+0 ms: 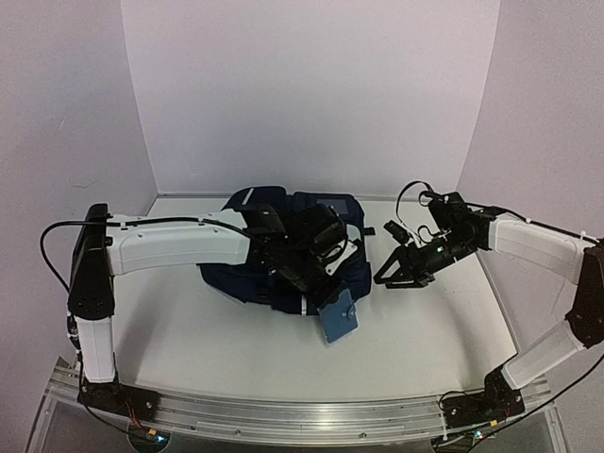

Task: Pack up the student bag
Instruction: Pick up the personal item from the center of the board.

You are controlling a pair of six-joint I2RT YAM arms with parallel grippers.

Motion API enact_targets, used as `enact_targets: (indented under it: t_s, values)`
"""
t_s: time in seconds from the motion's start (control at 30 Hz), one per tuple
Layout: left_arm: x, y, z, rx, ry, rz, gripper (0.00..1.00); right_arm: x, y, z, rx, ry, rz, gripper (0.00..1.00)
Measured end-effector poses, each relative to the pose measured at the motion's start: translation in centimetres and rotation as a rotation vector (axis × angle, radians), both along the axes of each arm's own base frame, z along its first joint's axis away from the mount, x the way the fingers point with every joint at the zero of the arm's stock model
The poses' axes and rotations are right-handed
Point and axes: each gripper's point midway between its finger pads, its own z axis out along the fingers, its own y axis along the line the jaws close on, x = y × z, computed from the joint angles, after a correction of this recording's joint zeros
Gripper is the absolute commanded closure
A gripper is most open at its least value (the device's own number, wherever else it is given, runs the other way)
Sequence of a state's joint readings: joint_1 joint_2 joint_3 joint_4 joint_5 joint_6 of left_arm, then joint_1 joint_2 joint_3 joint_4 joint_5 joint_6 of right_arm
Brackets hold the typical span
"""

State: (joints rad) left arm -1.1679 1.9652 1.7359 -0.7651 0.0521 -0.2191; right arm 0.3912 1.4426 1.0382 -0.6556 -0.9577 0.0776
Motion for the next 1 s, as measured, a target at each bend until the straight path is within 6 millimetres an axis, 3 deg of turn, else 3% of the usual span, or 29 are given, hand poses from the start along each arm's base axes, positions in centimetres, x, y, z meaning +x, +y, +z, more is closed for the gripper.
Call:
enact_targets:
  t_s: [0.27,0.53,0.7,0.87,0.93,1.0]
  values:
    - [-0.6,-1.0,4.4,-0.079,-0.086,-0.156,1.0,-1.3,3.1,3.7,0.112,-0.165,0.197,0.21]
    - [-2.0,-0.7,9.8,-0.188,-0.162,-0.287,1.0,-2.6,4.4,4.6,0.152,-0.243,0.305,0.36]
    - [-2.3,-0.3,12.4,-0.249,-0.197,-0.297,1.0,-2.5,5.1,5.8,0.188,-0.251,0.329,0.56]
    - [-2.0,-0.1,12.3,-0.258,-0.199,-0.28,1.0,-3.0,6.4,7.3,0.214,-0.257,0.362,0.92]
    - [-1.3,0.3,12.2,-0.265,-0.194,-0.253,0.94,-3.2,6.5,7.6,0.217,-0.25,0.366,1.0]
    - [-0.6,0.8,12.3,-0.285,-0.178,-0.217,0.66,-3.2,6.7,7.9,0.219,-0.244,0.362,1.0]
